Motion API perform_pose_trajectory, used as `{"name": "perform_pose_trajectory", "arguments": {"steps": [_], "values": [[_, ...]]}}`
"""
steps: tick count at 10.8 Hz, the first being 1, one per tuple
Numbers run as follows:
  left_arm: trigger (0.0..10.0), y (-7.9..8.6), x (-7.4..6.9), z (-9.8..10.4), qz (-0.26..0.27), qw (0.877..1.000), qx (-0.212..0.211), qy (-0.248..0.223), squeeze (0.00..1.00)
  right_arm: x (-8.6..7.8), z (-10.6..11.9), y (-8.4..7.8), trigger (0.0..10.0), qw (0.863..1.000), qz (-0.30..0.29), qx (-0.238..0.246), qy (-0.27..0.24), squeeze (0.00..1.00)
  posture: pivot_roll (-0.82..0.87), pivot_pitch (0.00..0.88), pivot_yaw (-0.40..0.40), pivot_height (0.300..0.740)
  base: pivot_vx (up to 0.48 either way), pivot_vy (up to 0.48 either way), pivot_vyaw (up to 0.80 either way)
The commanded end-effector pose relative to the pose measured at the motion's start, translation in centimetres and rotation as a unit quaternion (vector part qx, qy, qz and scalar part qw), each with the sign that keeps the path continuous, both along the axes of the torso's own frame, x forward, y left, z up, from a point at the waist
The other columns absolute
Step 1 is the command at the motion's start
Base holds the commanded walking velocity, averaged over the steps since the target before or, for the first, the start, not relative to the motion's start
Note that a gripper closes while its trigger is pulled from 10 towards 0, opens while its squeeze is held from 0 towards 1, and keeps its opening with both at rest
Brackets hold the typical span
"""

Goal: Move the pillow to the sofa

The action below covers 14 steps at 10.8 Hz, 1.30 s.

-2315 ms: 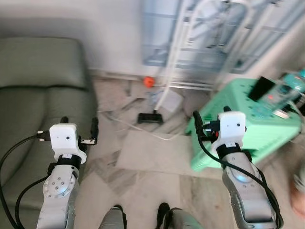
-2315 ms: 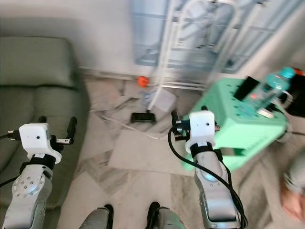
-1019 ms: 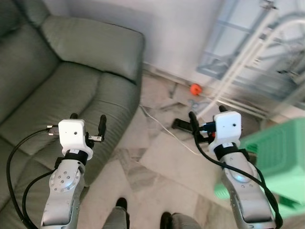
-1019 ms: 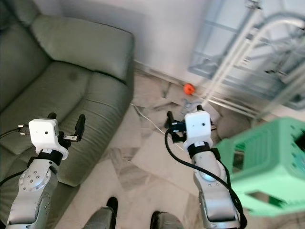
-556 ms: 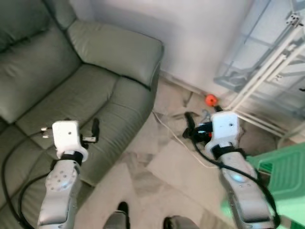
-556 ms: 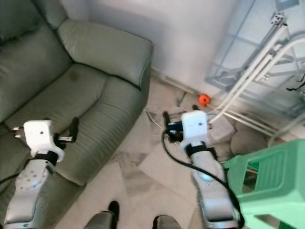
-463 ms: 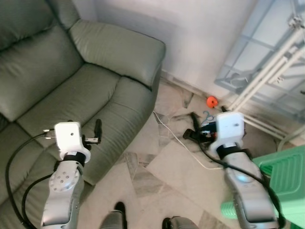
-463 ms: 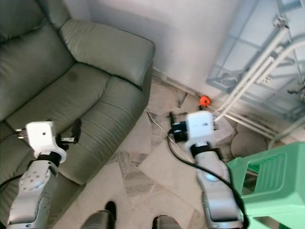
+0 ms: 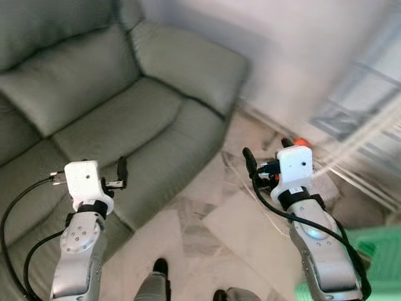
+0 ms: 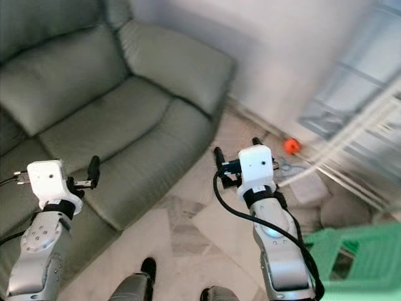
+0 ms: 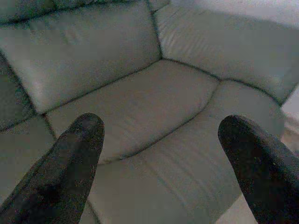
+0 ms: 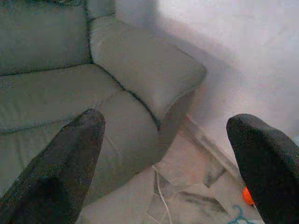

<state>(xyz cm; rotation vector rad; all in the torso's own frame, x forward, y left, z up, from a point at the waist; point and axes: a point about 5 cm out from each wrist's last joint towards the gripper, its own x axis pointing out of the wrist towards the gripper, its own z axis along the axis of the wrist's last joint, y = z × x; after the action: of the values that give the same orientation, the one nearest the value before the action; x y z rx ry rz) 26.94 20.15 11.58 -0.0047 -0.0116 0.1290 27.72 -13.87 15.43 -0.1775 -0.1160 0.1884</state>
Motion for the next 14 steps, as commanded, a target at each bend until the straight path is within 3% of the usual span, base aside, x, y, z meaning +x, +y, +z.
{"name": "perform_pose_trajectory", "arguments": {"steps": [1, 14], "values": [[10.0, 0.30, -0.21, -0.56, 0.011, 1.000, 0.001, 0.014, 0.00, -0.14, -0.10, 0.18, 10.0, 1.000, 0.010, 0.004, 0.004, 0.00, -0.04, 0.244, -0.064, 0.740, 0.000, 0.000, 0.80], [10.0, 0.68, 0.06, -0.71, 0.016, 1.000, 0.006, 0.021, 0.00, -0.33, 0.25, 0.85, 10.0, 0.999, 0.037, 0.007, 0.002, 0.00, -0.04, 0.246, -0.065, 0.740, 0.000, 0.000, 0.79]]}}
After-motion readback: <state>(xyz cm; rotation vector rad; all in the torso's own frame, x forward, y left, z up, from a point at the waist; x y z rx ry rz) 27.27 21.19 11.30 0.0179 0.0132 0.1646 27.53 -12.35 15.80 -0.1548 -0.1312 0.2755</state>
